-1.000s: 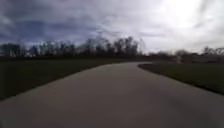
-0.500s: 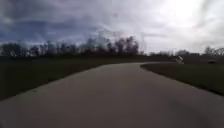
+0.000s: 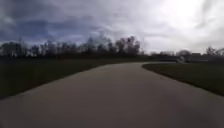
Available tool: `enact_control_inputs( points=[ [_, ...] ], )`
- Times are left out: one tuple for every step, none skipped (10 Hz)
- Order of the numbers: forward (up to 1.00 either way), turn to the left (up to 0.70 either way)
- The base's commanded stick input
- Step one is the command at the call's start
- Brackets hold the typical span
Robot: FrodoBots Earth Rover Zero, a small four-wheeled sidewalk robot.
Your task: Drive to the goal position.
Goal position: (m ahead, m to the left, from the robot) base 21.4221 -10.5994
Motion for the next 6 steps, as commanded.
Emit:
enact_control_inputs(
  points=[
    [1.0,0.0],
    [1.0,0.0],
    [1.0,0.0],
    [1.0,0.0],
    [1.0,0.0],
    [1.0,0.0]
  ],
)
